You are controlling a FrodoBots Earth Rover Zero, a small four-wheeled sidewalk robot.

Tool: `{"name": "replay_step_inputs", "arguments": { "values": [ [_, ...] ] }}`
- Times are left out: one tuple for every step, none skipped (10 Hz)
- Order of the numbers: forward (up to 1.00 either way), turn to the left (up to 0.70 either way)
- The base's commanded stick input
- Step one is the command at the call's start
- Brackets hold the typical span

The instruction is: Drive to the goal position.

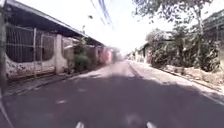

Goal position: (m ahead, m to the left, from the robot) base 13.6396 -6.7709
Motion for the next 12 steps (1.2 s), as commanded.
{"name": "replay_step_inputs", "arguments": {
  "values": [
    [1.0,0.0],
    [1.0,0.0],
    [1.0,0.0],
    [1.0,0.0],
    [1.0,0.0],
    [1.0,-0.05],
    [1.0,-0.27],
    [1.0,-0.4],
    [1.0,-0.33],
    [1.0,0.0],
    [1.0,0.0],
    [1.0,0.0]
  ]
}}
